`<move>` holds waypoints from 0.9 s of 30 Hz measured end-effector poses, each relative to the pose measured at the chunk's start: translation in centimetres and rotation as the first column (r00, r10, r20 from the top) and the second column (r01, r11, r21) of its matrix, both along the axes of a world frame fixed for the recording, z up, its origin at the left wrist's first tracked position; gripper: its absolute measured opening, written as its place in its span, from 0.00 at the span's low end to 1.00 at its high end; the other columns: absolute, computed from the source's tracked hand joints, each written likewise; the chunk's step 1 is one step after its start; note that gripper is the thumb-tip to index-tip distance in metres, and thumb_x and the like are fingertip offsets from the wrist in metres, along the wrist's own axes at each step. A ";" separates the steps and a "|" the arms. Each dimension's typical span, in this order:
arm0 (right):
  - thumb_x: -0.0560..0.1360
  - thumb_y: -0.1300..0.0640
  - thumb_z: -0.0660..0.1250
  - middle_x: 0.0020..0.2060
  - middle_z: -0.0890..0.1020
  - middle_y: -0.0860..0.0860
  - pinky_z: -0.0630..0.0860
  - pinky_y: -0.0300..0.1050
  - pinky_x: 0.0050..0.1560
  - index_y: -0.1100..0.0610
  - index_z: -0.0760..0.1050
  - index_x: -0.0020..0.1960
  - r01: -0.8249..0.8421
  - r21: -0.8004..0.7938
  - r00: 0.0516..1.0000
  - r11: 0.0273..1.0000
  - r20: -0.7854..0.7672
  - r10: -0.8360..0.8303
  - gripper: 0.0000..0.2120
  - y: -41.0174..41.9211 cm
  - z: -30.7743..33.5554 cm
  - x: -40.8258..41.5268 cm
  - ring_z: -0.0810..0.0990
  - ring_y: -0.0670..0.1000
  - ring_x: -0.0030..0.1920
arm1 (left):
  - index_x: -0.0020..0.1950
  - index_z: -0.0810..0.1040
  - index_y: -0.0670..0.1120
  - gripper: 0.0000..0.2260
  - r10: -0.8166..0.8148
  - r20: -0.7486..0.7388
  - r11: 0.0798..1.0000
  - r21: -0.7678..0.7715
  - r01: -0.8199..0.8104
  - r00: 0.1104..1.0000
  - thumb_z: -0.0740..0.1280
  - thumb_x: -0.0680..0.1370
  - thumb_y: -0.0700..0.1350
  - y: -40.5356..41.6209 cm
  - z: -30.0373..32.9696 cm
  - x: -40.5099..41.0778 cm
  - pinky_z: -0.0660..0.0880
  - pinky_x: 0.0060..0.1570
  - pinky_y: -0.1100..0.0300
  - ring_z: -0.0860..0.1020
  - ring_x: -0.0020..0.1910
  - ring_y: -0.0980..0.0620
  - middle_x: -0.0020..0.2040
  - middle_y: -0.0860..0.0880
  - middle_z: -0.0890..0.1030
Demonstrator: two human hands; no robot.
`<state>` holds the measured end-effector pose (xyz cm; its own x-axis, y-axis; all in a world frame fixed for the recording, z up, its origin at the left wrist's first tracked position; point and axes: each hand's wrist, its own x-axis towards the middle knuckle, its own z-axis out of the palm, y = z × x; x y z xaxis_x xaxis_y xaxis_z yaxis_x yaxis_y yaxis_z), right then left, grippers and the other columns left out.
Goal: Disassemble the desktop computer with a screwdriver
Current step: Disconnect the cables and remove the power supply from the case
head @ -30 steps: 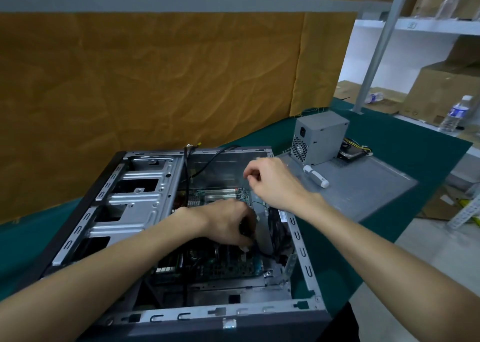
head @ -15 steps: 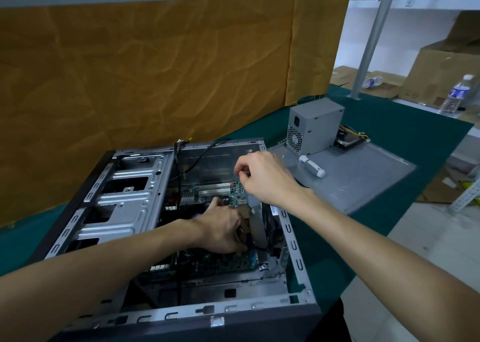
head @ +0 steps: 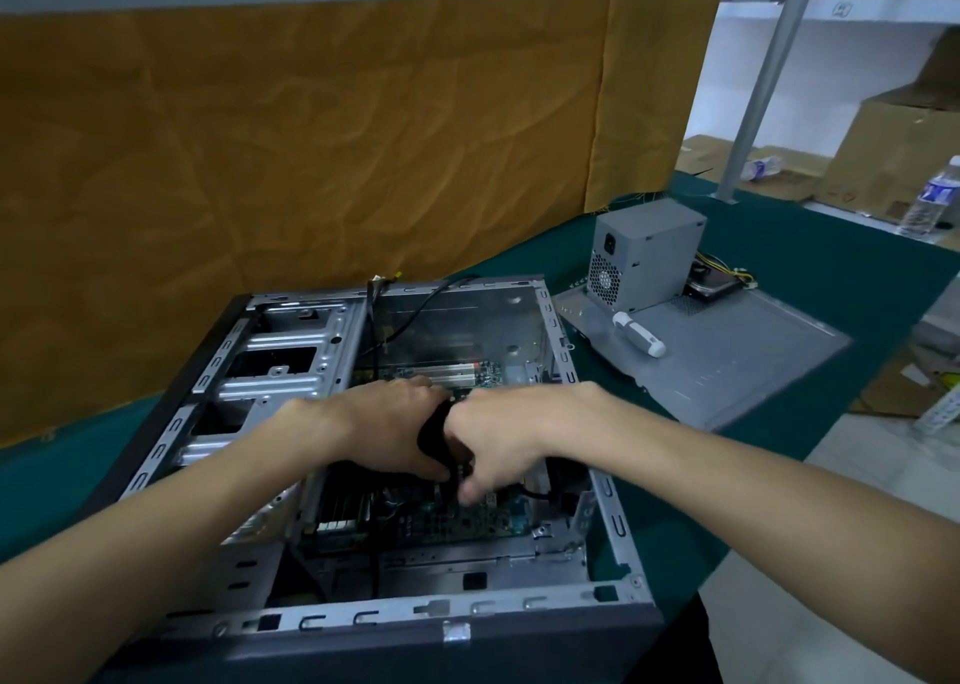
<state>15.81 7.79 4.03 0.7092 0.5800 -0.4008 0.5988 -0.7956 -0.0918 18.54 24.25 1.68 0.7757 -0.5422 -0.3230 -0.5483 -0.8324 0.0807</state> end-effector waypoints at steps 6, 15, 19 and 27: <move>0.73 0.57 0.76 0.34 0.74 0.51 0.73 0.43 0.32 0.58 0.71 0.39 0.002 -0.229 0.998 0.973 -0.056 -0.016 0.14 1.0 -0.7 0.1 0.76 0.52 0.33 | 0.59 0.75 0.50 0.27 0.034 0.049 0.999 0.004 -0.034 0.998 0.77 0.68 0.63 0.2 -0.5 -0.2 0.78 0.50 0.52 0.81 0.53 0.48 0.54 0.51 0.82; 0.74 0.52 0.76 0.34 0.75 0.50 0.68 0.41 0.25 0.55 0.71 0.36 0.050 -0.401 0.997 0.915 -0.027 -0.066 0.16 2.3 -1.4 0.4 0.74 0.50 0.31 | 0.59 0.75 0.50 0.30 0.034 0.112 0.997 0.061 -0.041 0.993 0.75 0.67 0.68 0.3 -0.8 0.1 0.75 0.48 0.53 0.80 0.57 0.47 0.57 0.50 0.81; 0.73 0.56 0.76 0.30 0.73 0.49 0.77 0.44 0.36 0.55 0.70 0.32 0.022 -0.375 0.999 0.927 0.031 -0.011 0.17 2.0 -1.7 0.2 0.78 0.55 0.37 | 0.58 0.75 0.49 0.31 0.039 0.105 0.998 0.047 -0.044 0.994 0.76 0.66 0.68 0.2 -0.7 0.3 0.74 0.47 0.54 0.80 0.57 0.47 0.57 0.50 0.81; 0.73 0.60 0.72 0.35 0.78 0.53 0.75 0.44 0.31 0.57 0.73 0.35 0.059 -0.379 0.997 0.924 0.071 -0.034 0.11 1.9 -2.7 -0.1 0.79 0.54 0.35 | 0.58 0.76 0.48 0.32 0.055 0.102 0.998 0.038 -0.059 0.993 0.77 0.65 0.68 0.2 -0.5 0.0 0.74 0.44 0.55 0.80 0.55 0.46 0.55 0.49 0.81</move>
